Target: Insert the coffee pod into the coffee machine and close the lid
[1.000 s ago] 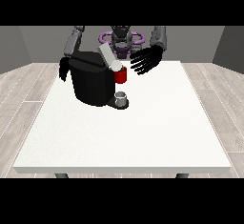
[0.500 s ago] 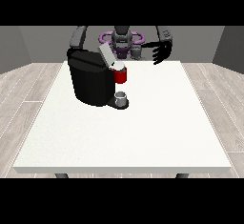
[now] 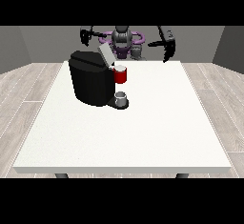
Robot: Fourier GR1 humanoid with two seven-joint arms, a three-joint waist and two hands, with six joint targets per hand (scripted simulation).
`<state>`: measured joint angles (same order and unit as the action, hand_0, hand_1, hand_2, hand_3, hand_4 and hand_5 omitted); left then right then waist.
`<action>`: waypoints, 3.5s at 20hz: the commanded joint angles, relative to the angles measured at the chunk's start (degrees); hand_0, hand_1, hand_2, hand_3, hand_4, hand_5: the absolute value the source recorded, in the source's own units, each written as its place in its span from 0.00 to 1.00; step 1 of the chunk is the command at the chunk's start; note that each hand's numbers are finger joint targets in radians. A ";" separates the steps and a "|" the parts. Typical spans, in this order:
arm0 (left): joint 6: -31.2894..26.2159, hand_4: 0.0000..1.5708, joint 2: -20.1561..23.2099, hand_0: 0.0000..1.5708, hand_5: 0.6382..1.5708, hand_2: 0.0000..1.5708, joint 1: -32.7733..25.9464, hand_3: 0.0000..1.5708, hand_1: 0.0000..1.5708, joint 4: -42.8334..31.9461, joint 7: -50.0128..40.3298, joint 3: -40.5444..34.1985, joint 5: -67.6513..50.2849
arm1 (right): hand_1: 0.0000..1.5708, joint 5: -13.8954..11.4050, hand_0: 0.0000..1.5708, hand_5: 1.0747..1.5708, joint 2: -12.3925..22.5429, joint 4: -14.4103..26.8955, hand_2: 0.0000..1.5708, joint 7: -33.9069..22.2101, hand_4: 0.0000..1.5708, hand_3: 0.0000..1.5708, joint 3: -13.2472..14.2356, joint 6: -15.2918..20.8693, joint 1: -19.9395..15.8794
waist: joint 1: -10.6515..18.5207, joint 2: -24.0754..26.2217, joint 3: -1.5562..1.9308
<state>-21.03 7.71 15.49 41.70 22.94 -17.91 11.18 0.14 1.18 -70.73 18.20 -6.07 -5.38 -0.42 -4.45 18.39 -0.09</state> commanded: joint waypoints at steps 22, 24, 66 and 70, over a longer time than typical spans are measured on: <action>-5.17 0.12 -1.28 0.00 1.00 0.00 -5.20 0.00 0.00 20.13 -0.26 5.99 -6.45 | 0.00 -13.72 0.00 1.00 -1.14 -13.60 0.00 -12.06 0.13 0.00 -4.48 18.76 -15.46 | 10.91 -14.90 0.11; -3.22 0.13 -4.51 0.00 1.00 0.00 -7.92 0.00 0.00 24.08 -1.55 8.91 -5.50 | 0.00 -13.68 0.00 1.00 -1.16 -10.63 0.00 -11.80 0.14 0.00 -2.13 18.66 -17.48 | 12.18 -15.11 0.11; -7.70 0.24 3.28 0.00 1.00 0.00 -5.42 0.00 0.00 21.47 4.02 7.31 -11.13 | 0.00 -10.98 0.00 1.00 2.85 11.23 0.00 -7.25 0.27 0.00 7.91 16.73 -41.27 | 15.87 -24.94 0.09; -6.61 0.25 2.22 0.00 1.00 0.00 -4.49 0.00 0.00 19.51 4.90 7.52 -10.65 | 0.00 -13.19 0.00 1.00 2.81 9.78 0.00 -12.15 0.24 0.00 6.31 19.49 -43.12 | 16.51 -25.79 0.07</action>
<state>-26.05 9.33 11.47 61.62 28.30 -10.37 1.27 -8.89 3.29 -63.04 5.34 3.86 14.88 -41.50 9.44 -7.21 0.51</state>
